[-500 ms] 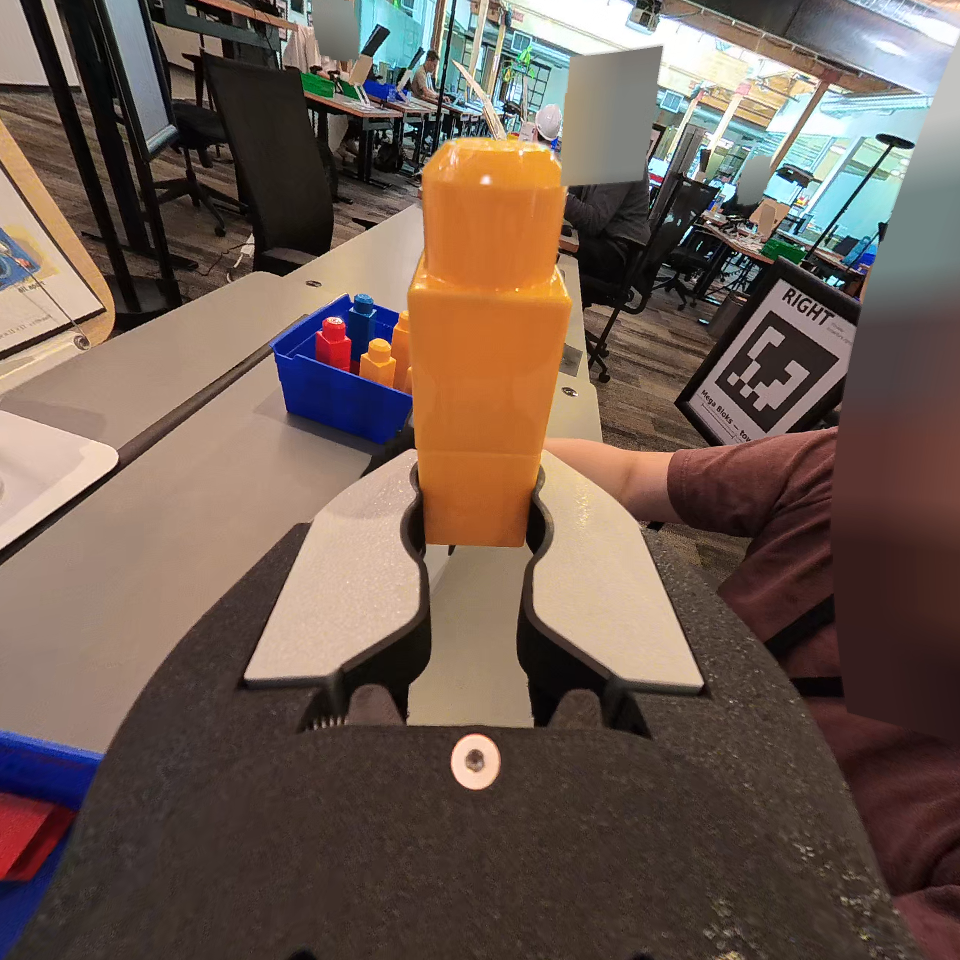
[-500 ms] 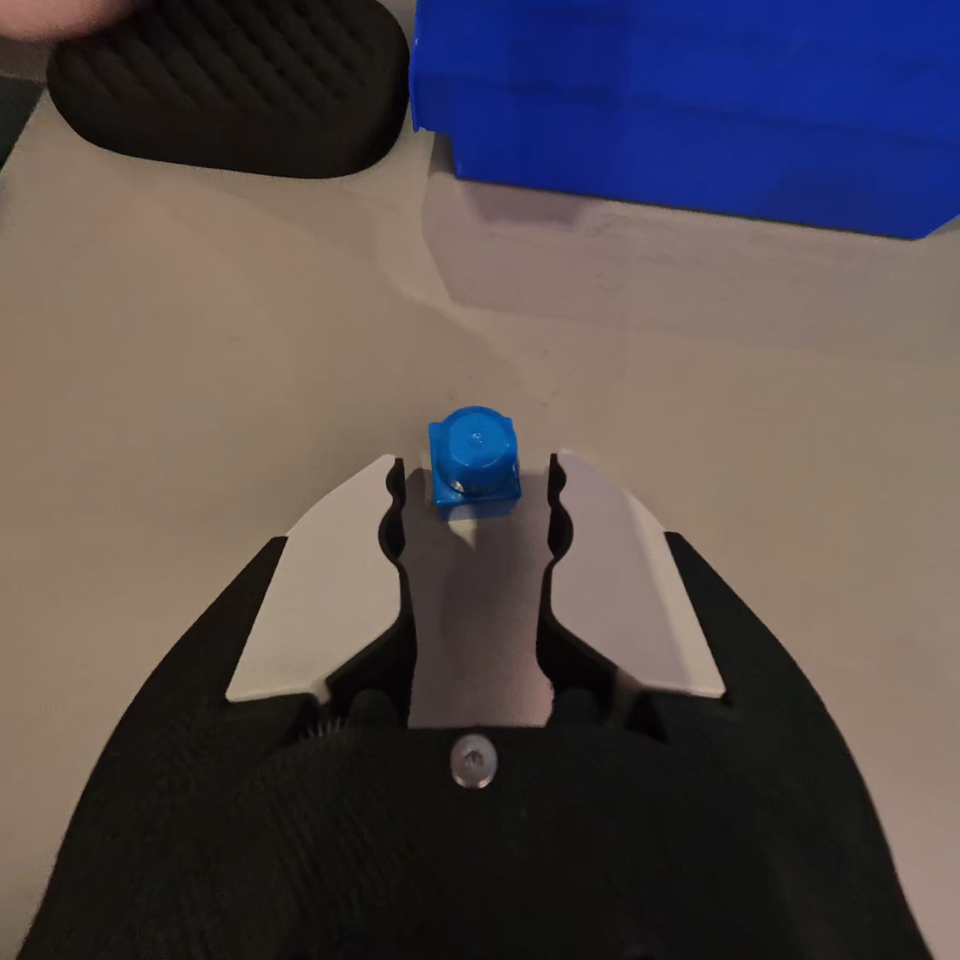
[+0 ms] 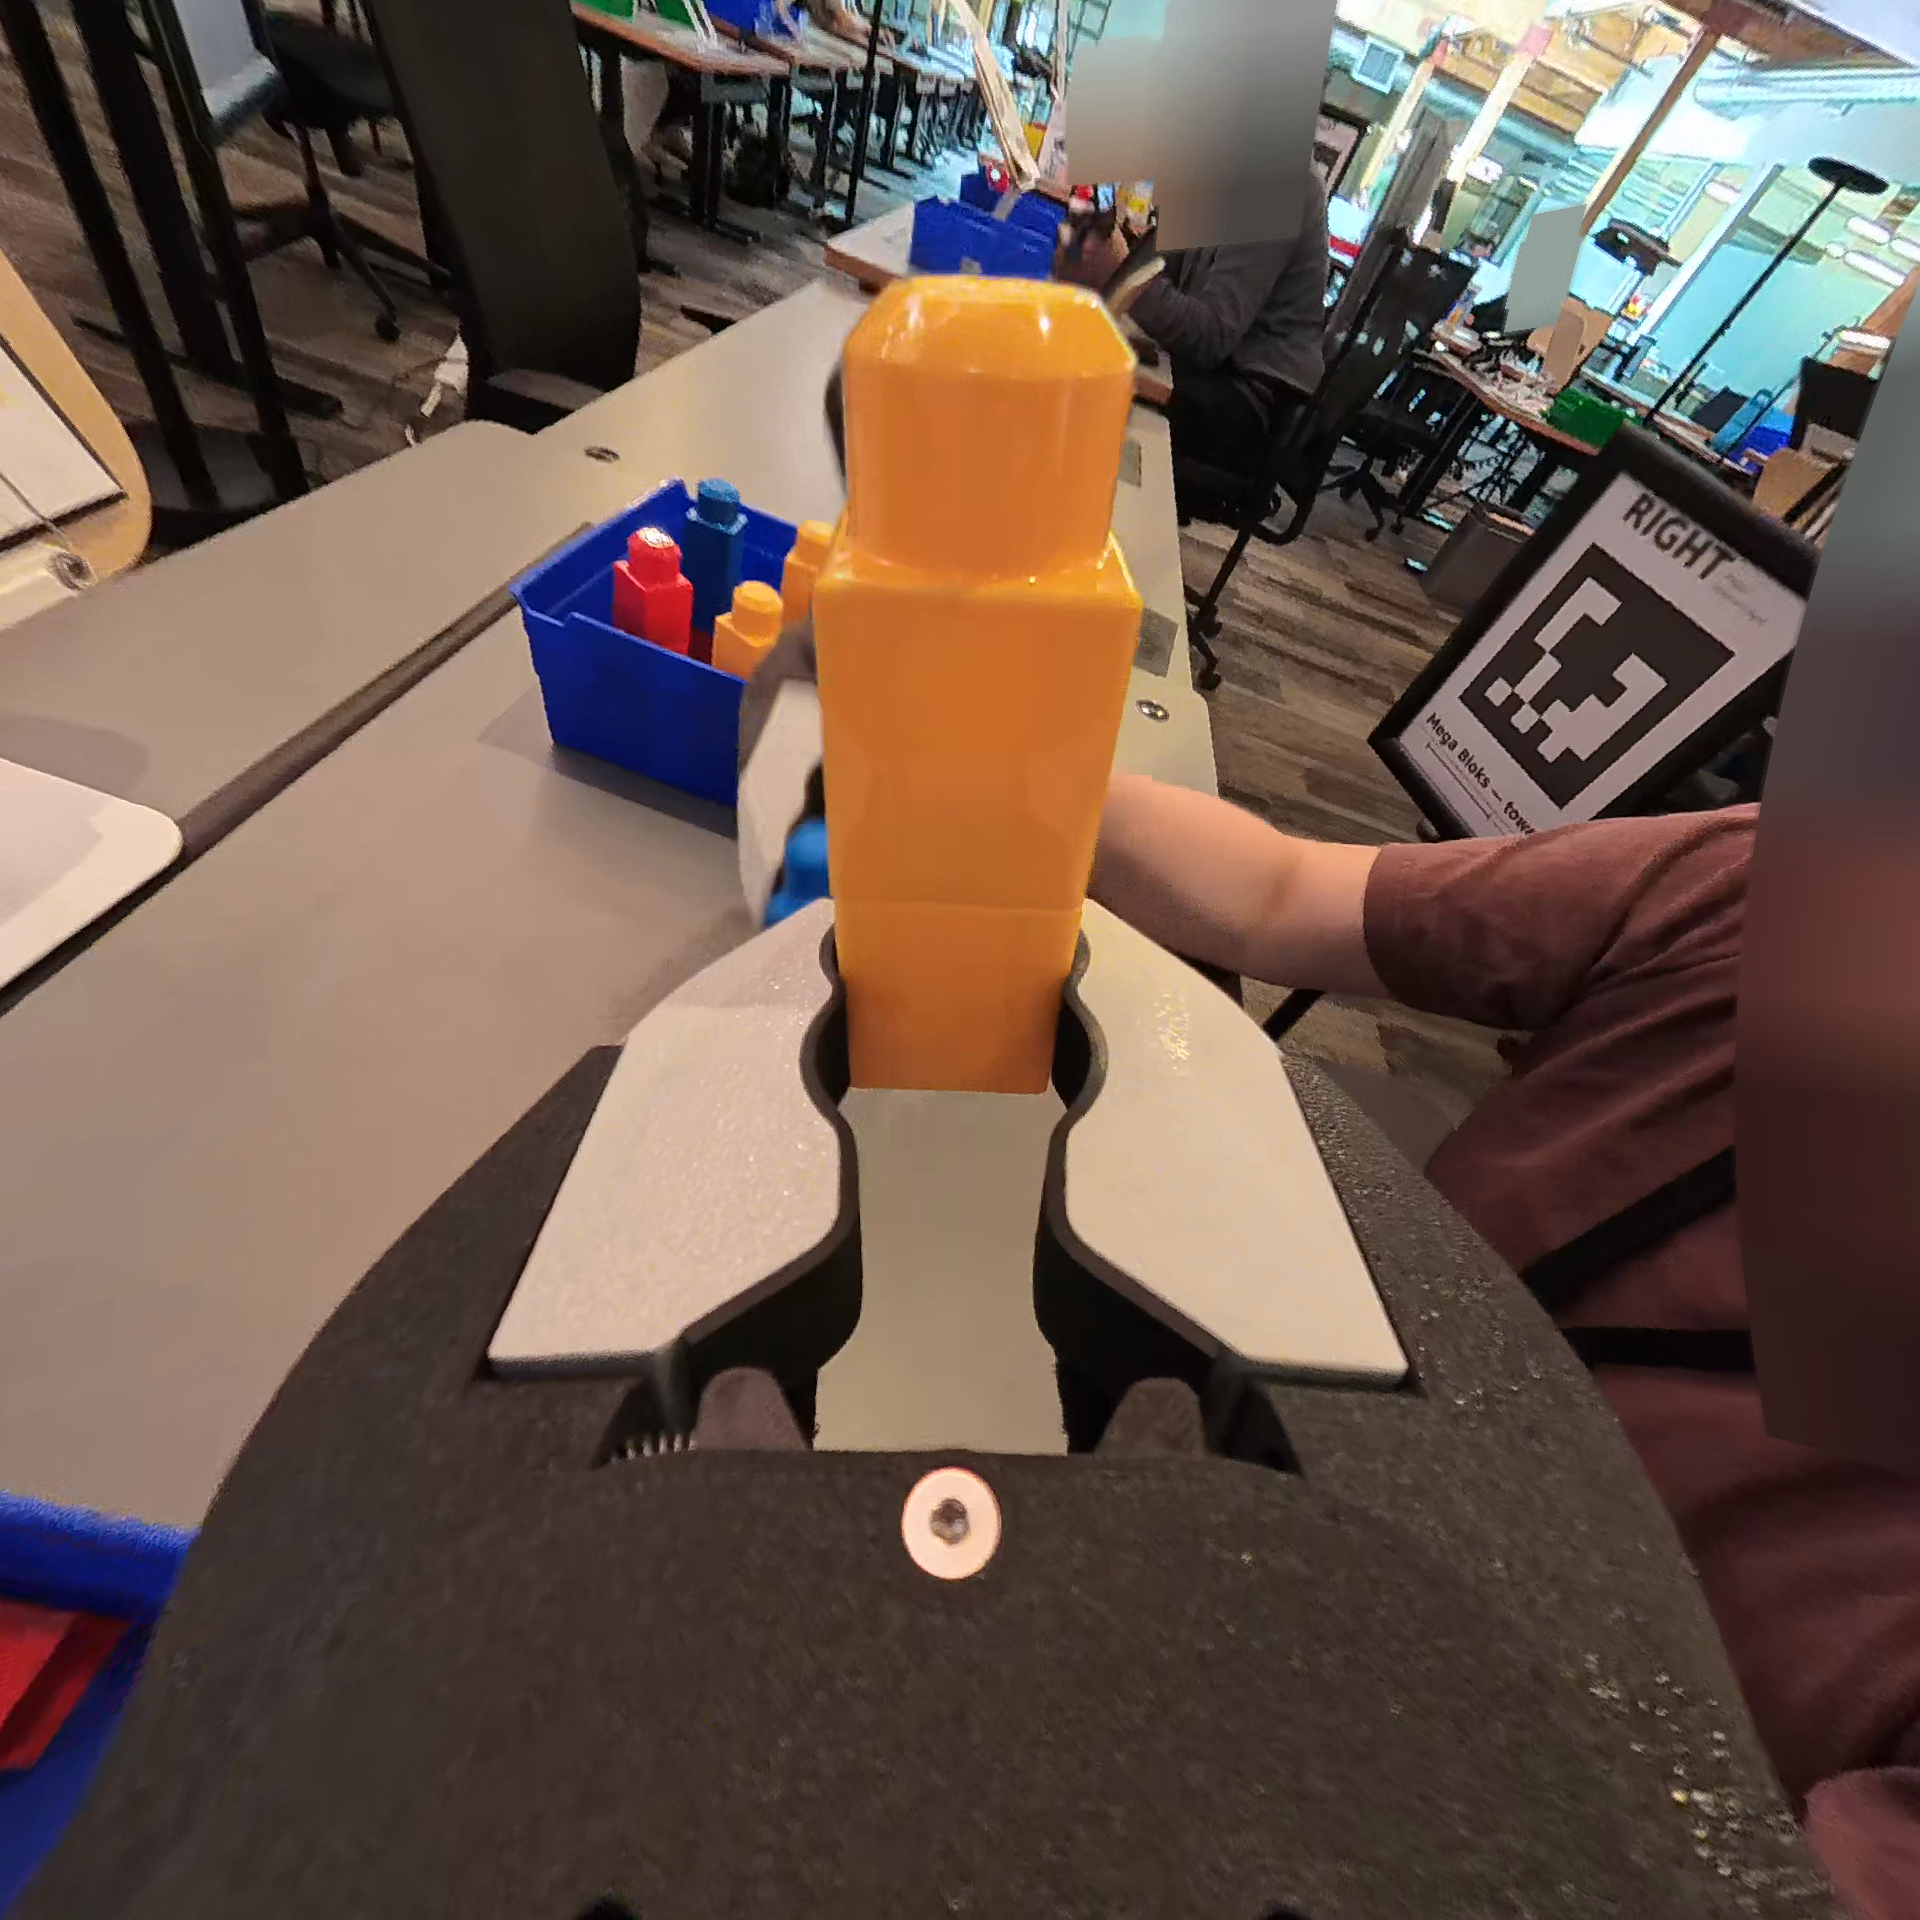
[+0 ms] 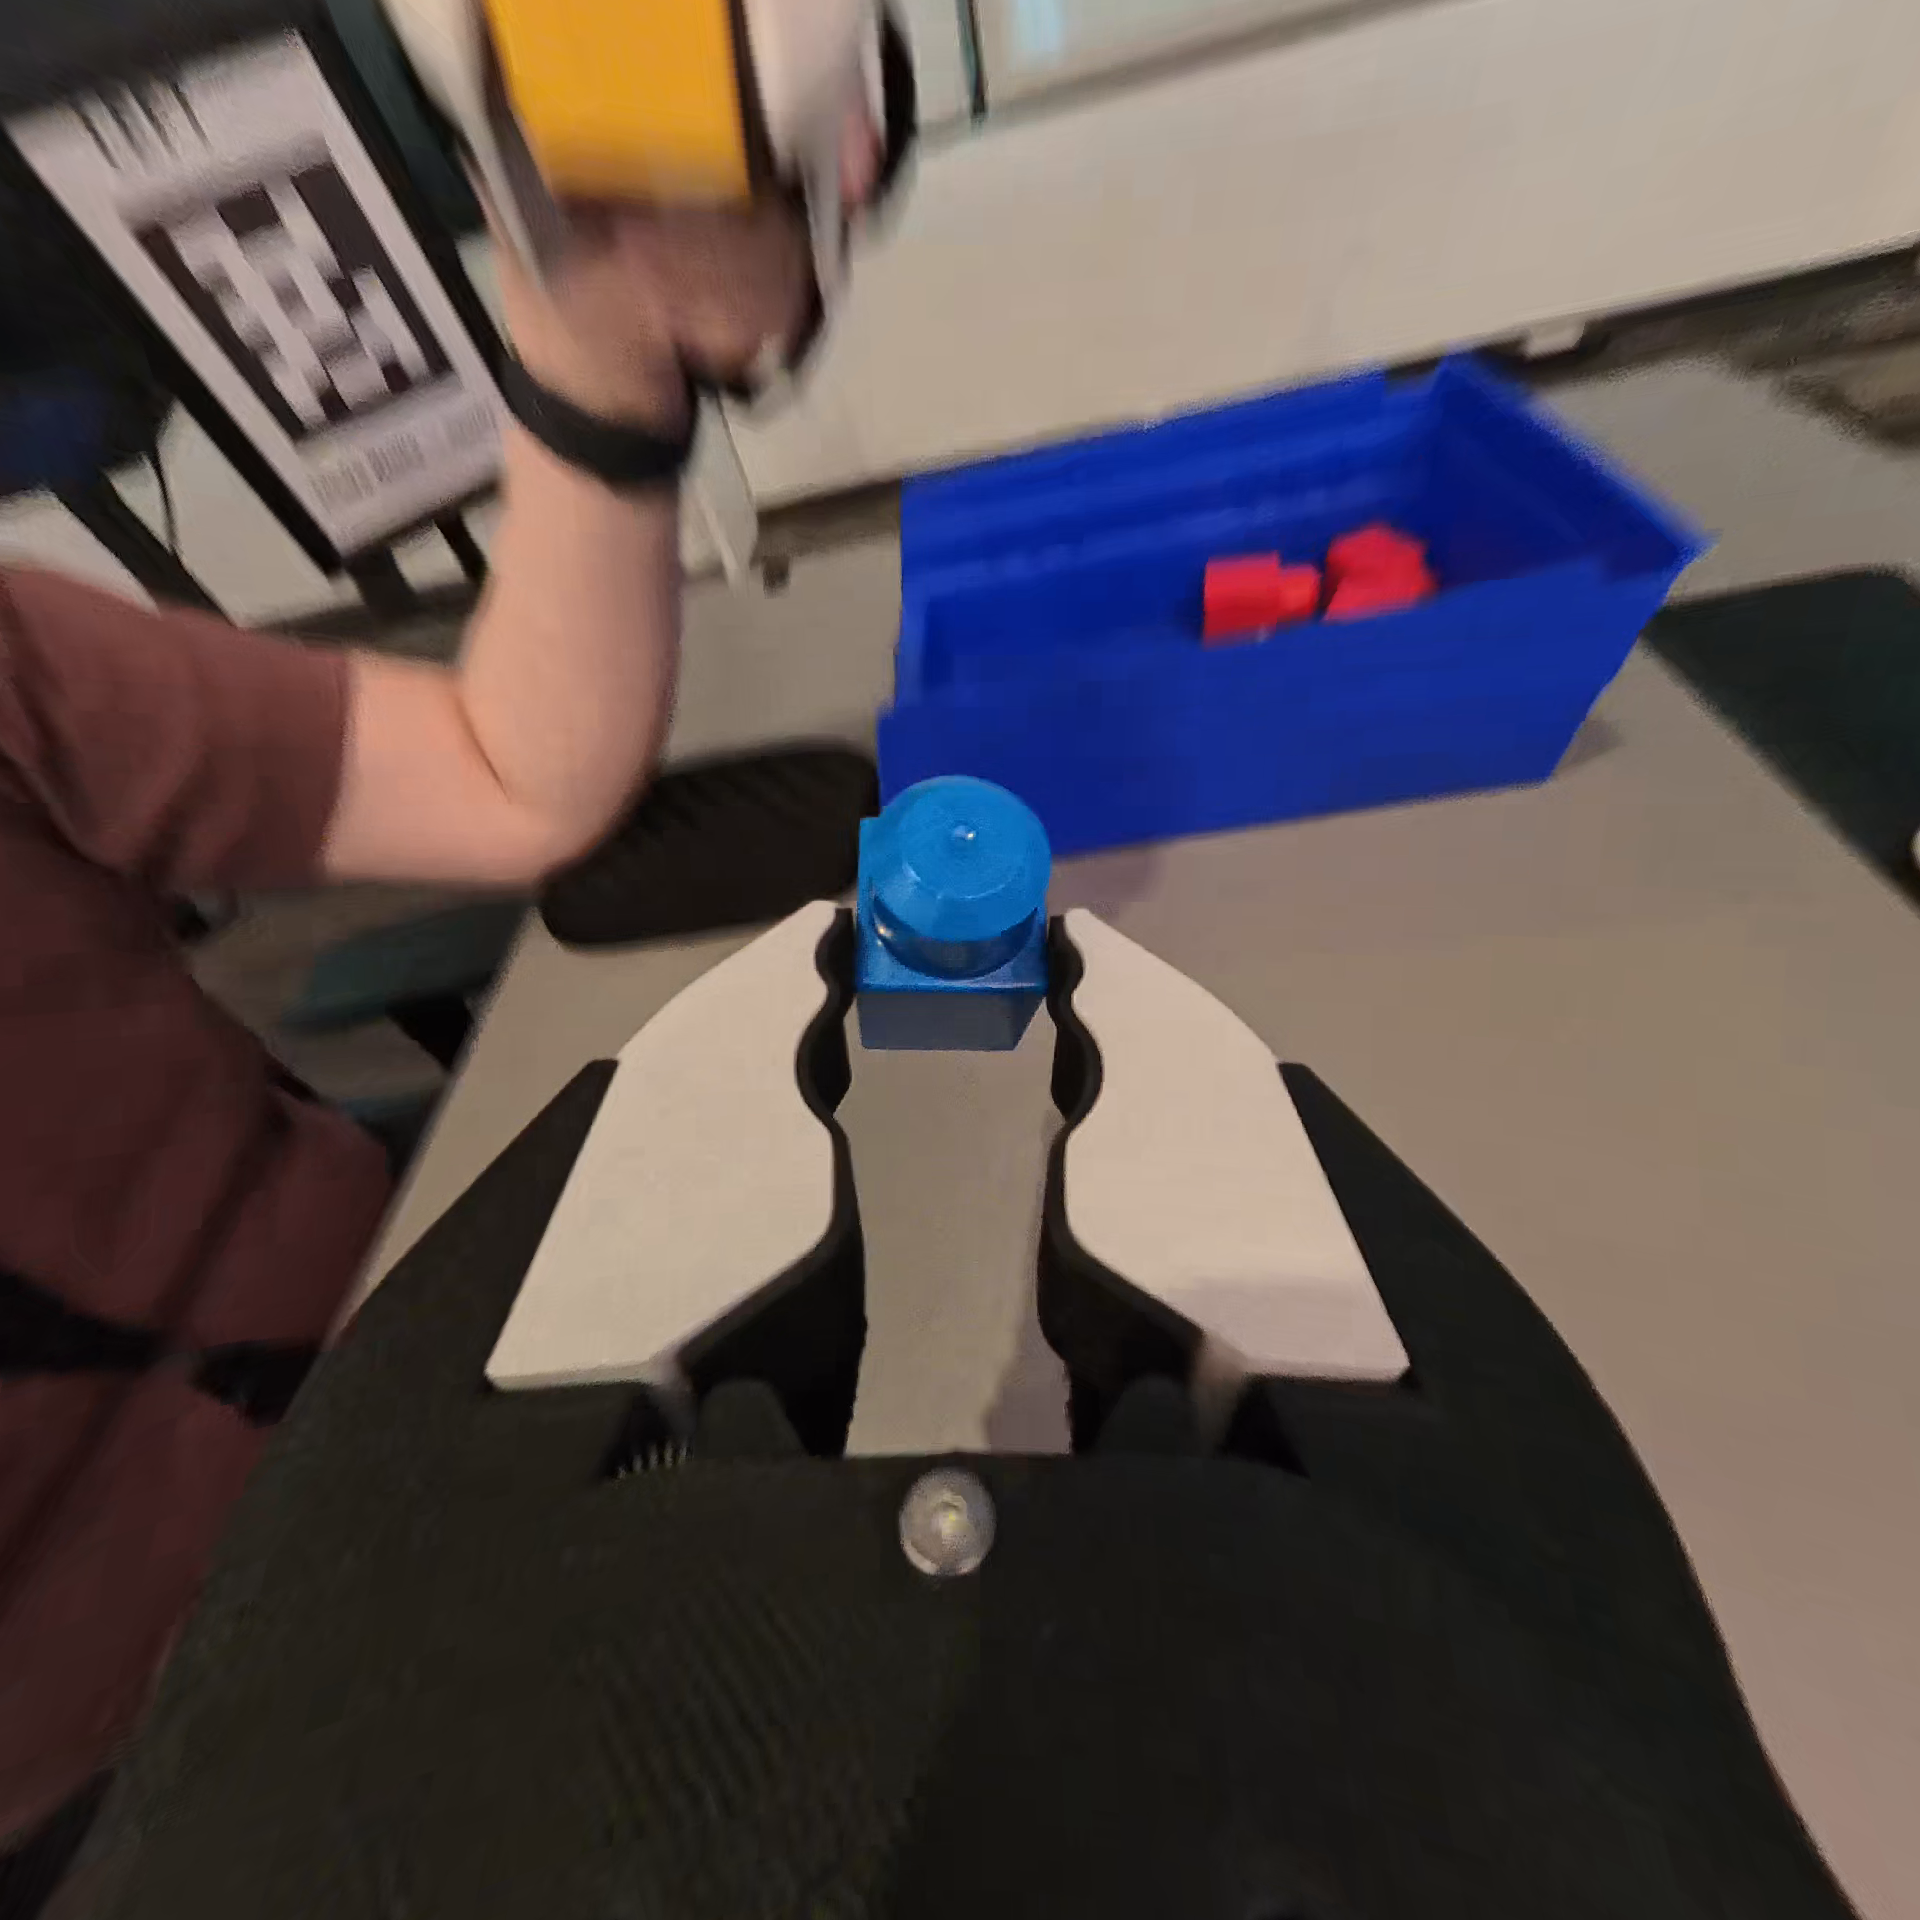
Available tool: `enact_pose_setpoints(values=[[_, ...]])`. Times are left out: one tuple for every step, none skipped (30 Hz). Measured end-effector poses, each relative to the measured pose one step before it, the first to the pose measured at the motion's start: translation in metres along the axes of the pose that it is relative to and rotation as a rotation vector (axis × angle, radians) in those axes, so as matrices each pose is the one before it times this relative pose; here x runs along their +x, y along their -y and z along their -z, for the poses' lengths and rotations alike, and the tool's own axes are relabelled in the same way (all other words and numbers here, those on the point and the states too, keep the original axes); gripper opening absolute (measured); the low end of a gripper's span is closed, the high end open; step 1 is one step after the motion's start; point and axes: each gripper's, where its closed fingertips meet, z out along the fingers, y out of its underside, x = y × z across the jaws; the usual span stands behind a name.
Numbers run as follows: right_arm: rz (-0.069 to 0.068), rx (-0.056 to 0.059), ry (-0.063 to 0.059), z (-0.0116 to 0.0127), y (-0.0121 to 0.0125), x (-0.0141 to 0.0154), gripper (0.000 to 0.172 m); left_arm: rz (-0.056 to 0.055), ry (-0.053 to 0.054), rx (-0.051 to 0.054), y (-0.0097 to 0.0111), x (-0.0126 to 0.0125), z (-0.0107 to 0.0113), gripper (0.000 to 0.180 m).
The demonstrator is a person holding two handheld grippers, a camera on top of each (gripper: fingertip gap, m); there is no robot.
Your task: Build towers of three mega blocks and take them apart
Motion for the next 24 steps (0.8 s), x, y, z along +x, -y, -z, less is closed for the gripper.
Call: enact_pose_setpoints(values=[[-0.0142,0.0642,-0.0109,0.01481,0.01929,-0.00442,0.035,0.002,-0.0166,-0.0142,-0.00285,-0.00086,-0.00783,0.036],[-0.0111,0.0561,-0.0172,0.01408,0.01747,-0.00381,0.036,-0.0005,-0.0164,-0.0138,-0.00283,-0.00071,-0.00888,0.036],[-0.0122,0.045,-0.0182,0.01294,0.0149,-0.00366,0.035,0.0065,-0.0099,-0.0191,-0.00384,-0.00174,-0.00998,0.036],[-0.0114,0.0357,-0.016,0.01131,0.01246,-0.00357,0.035,0.0098,-0.0143,-0.0315,-0.00582,-0.00115,-0.01103,0.036],[-0.0093,0.0316,-0.0128,0.00973,0.01072,-0.00365,0.035,0.006,-0.0175,-0.0393,-0.00702,-0.00092,-0.01201,0.036],[-0.0089,0.0256,-0.0053,0.00773,0.00872,-0.00393,0.035,-0.0001,-0.0095,-0.035,-0.0064,-0.00192,-0.01232,0.036],[-0.0081,0.0171,0.001,0.00579,0.00652,-0.00416,0.035,-0.003,-0.0021,-0.0285,-0.00512,-0.00268,-0.01209,0.036],[-0.005,0.0113,0.002,0.00394,0.00443,-0.00356,0.035,0.0023,-0.0042,-0.0239,-0.00456,-0.00219,-0.01167,0.036],[-0.0019,0.0035,-0.0019,0.00221,0.00221,-0.00192,0.035,0.0091,-0.0153,-0.0301,-0.00545,-0.00042,-0.01097,0.036],[-0.0003,-0.0062,-0.0097,0.00088,0.00006,0.00023,0.035,0.0074,-0.0173,-0.0342,-0.00574,0.00025,-0.00977,0.036],[0.0016,-0.0129,-0.0101,-0.00006,-0.00167,0.00148,0.036,0.0009,-0.0071,-0.0303,-0.00509,-0.00047,-0.00823,0.036],[0.0025,-0.0138,-0.0004,-0.00078,-0.00249,0.00105,0.036,-0.0053,0.0019,-0.0312,-0.00491,-0.00105,-0.0067,0.036],[-0.0036,-0.0154,0.0015,-0.00112,-0.00299,0.00141,0.036,-0.0103,0.0042,-0.0263,-0.00403,-0.00066,-0.00503,0.036],[-0.0069,-0.0207,-0.0027,-0.00143,-0.00377,0.00223,0.036,-0.0114,-0.0025,-0.017,-0.00233,0.00092,-0.00349,0.036],[-0.002,-0.0268,0.0026,-0.00176,-0.00475,0.0012,0.036,-0.0054,-0.0026,-0.0092,-0.00121,0.00112,-0.00208,0.036],[-0.002,-0.0325,0.005,-0.00217,-0.0054,0.00065,0.036,0.0009,-0.0007,-0.0059,-0.00049,0.00063,-0.00099,0.036],[-0.0037,-0.0303,0.0009,-0.00249,-0.00494,0.00076,0.036,-0.0004,-0.0037,-0.0073,-0.00103,0.001,-0.00061,0.036],[-0.0041,-0.0298,0.0078,-0.00289,-0.00482,-0.00061,0.036,-0.0028,-0.0011,-0.0103,-0.00145,0.00068,-0.00063,0.036],[-0.0039,-0.026,0.0128,-0.00312,-0.00422,-0.00161,0.036,-0.0017,0.0033,-0.0131,-0.00184,-0.00007,-0.00075,0.036],[-0.0055,-0.0227,0.0041,-0.00321,-0.00383,-0.0003,0.036,-0.0049,0.0014,-0.0119,-0.00172,0.00046,-0.0009,0.036],[-0.0056,-0.0297,0.0043,-0.00315,-0.00477,-0.0004,0.036,-0.0039,-0.0004,-0.0062,-0.00063,0.00063,-0.00062,0.036],[0.0038,-0.0258,0.0075,-0.00273,-0.00402,-0.00153,0.036,-0.0016,-0.0031,-0.0072,-0.00113,0.00057,-0.00042,0.036],[0.011,-0.0204,-0.0009,-0.00165,-0.00308,-0.00093,0.036,0.0002,-0.0122,-0.0198,-0.00337,0.00165,-0.00062,0.036],[0.0125,-0.0207,-0.0068,-0.00126,-0.00274,-0.00054,0.036,0.0073,-0.0133,-0.0135,-0.00237,0.00146,-0.00014,0.035]])
